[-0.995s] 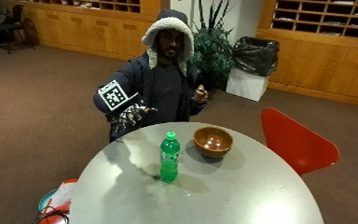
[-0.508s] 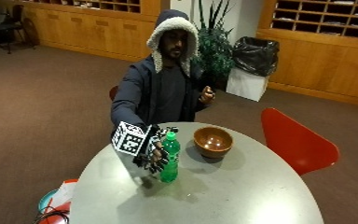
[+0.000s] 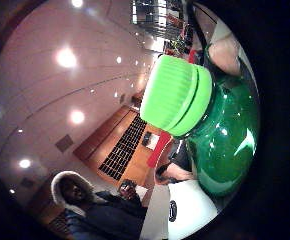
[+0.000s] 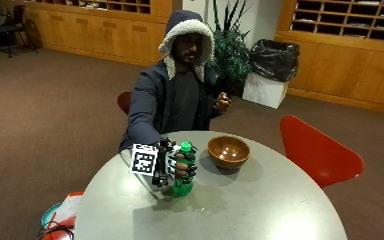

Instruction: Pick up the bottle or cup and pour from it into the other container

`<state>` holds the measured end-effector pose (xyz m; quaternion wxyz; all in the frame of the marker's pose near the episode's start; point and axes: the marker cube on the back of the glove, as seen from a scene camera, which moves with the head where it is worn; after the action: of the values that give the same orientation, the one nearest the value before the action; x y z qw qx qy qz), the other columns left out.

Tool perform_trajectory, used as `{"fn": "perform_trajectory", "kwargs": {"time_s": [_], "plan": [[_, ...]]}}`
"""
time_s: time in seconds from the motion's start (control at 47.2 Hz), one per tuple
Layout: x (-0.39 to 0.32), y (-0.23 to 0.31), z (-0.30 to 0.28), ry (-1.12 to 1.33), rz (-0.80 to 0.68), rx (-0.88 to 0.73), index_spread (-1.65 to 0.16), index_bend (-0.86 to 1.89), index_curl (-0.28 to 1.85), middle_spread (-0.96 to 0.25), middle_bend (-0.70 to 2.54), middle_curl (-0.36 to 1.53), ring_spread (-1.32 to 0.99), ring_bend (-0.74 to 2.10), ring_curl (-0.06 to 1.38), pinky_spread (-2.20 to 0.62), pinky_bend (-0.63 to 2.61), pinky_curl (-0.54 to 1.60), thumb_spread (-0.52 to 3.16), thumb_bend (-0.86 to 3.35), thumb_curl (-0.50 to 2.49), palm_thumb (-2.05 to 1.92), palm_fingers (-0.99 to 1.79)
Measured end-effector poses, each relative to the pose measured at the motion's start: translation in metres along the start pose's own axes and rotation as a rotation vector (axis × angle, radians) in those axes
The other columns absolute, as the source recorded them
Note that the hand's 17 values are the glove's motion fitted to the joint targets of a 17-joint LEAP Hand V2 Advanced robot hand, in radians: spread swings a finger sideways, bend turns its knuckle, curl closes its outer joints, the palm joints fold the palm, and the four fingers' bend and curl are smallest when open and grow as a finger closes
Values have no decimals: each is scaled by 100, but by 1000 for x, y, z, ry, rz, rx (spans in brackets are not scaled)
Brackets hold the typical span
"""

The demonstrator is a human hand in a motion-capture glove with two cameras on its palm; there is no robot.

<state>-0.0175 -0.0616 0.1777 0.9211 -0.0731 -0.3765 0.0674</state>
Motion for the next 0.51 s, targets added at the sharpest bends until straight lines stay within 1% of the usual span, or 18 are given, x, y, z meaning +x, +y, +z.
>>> {"fn": "perform_trajectory", "kwargs": {"time_s": [0.127,0.212,0.233,0.339,0.402,0.445,0.508], "plan": [[-5,9,2,12,-84,-23,-29,13,30,-20,30,38,-15,59,37,11,42,32,51,-2,54,92,116],[-21,-5,10,12,-199,97,-29,13,31,-19,31,40,-15,60,38,9,42,33,48,-3,56,93,117],[-27,-7,11,19,-205,104,-29,13,31,-19,31,40,-15,60,38,9,42,33,48,-3,57,93,117],[-59,5,20,106,-187,30,-28,13,31,-19,31,41,-15,60,39,8,42,34,46,-3,59,92,116],[-81,17,25,182,-188,-103,-28,13,31,-19,31,42,-15,61,40,8,43,34,46,-4,60,92,116],[-94,26,30,241,-216,-186,-28,13,32,-19,31,42,-15,61,40,7,43,35,45,-4,61,92,116],[-115,34,40,348,-282,-258,-28,13,32,-19,31,43,-15,62,40,7,43,35,45,-4,62,92,117]]}}
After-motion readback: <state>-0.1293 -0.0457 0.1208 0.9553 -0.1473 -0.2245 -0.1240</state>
